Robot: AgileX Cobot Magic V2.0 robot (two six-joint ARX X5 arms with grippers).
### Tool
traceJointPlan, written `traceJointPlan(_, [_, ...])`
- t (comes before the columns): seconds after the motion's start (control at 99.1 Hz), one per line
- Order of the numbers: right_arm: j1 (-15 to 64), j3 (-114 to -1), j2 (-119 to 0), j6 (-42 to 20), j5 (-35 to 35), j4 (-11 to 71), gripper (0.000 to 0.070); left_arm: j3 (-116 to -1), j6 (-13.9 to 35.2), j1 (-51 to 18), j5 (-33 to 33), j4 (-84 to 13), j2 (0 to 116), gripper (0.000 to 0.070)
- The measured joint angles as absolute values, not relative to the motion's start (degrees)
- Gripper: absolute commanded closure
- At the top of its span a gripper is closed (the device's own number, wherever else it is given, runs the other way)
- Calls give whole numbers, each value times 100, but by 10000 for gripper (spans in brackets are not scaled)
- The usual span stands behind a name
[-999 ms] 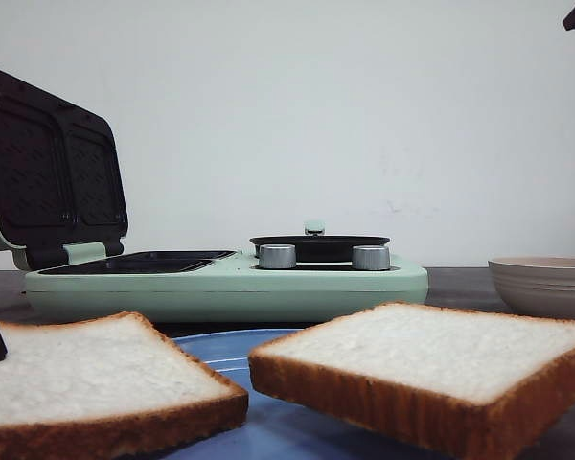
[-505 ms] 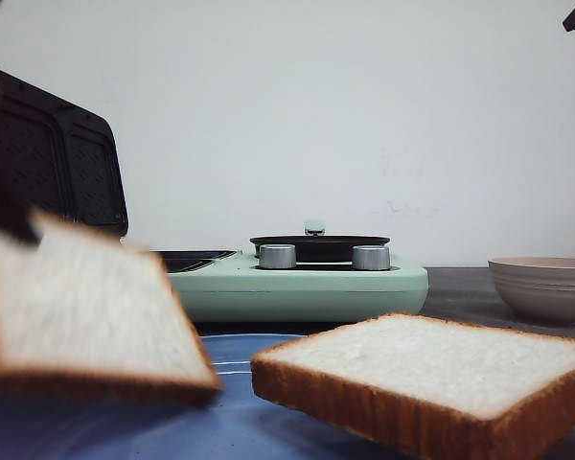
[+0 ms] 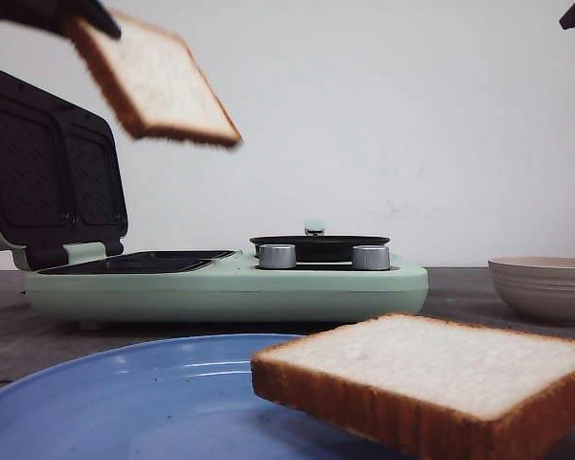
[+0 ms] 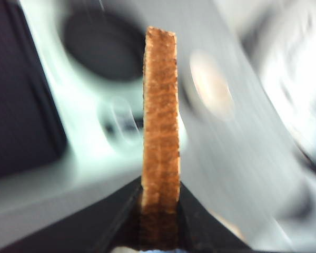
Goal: Make breakfast with bread and shrimp
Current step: 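Carry the bread slice over the sandwich plate and lower it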
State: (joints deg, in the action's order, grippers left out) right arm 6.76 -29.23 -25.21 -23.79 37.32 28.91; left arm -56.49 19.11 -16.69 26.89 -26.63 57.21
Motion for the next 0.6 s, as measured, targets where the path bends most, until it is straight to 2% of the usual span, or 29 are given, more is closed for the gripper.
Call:
traceJointPlan(0.111, [698, -2923, -2521, -2318, 3730, 2891, 310, -5824, 1896, -1667, 1975, -2034, 5902, 697])
traceJointPlan(0.242, [698, -2923, -2521, -2263, 3712, 2891, 310, -5900, 1892, -1669, 1601, -1350, 6289, 697])
traceJointPlan(0.373, [716, -2923, -2521, -2241, 3632, 2891, 310, -6093, 1828, -1680, 1249, -1302, 6901, 696])
traceJointPlan(0.596, [834, -2923, -2521, -2193, 3599, 2891, 310, -6733, 1413, -1780, 421, -1385, 8058, 696])
